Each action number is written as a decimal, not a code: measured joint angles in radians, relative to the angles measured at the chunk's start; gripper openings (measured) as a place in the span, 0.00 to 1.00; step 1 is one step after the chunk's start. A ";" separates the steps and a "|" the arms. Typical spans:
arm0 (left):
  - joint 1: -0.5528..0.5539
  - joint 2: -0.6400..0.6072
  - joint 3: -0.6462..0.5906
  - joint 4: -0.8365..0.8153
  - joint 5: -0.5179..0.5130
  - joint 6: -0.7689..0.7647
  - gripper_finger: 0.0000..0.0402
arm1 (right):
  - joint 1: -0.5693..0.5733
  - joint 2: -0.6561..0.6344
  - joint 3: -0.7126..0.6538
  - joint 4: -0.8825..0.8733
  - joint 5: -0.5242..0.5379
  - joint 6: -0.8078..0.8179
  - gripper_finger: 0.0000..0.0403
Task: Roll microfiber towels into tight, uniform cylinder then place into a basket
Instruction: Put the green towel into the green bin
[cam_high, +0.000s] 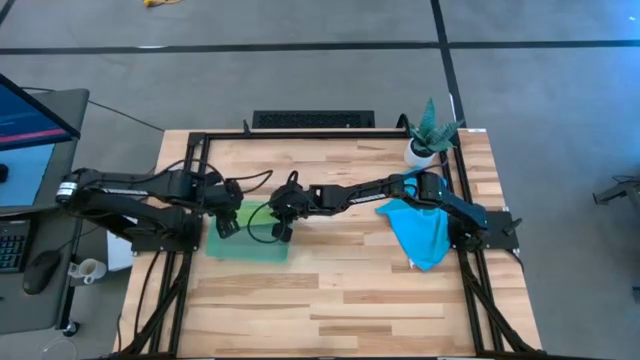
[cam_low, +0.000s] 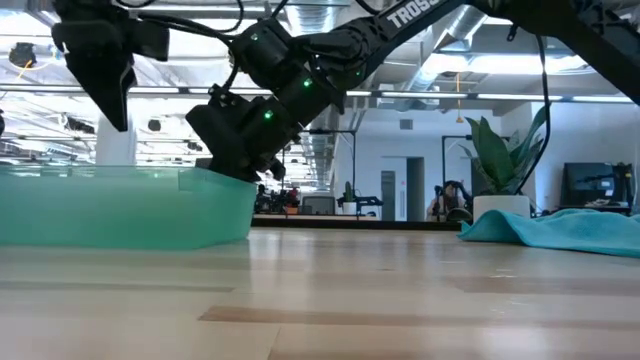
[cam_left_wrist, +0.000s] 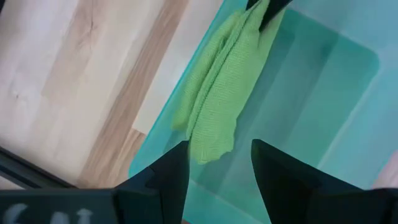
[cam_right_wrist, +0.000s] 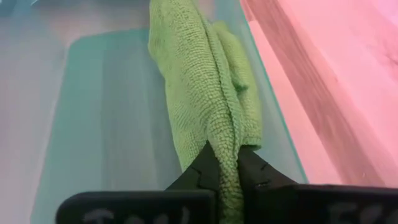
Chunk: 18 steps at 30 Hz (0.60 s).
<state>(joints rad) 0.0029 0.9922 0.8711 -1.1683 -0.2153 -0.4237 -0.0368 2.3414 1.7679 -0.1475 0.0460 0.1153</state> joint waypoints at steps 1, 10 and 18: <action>-0.003 -0.003 0.000 -0.001 0.000 -0.005 0.41 | 0.000 0.000 0.000 -0.005 0.000 0.013 0.09; -0.010 -0.009 0.000 -0.011 0.000 -0.018 0.41 | -0.004 0.001 0.000 -0.024 0.000 0.026 0.21; -0.009 -0.009 0.000 -0.012 0.000 -0.018 0.41 | -0.004 0.001 -0.001 -0.024 -0.001 0.026 0.42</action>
<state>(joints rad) -0.0063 0.9833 0.8711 -1.1801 -0.2153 -0.4419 -0.0410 2.3421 1.7668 -0.1716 0.0452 0.1413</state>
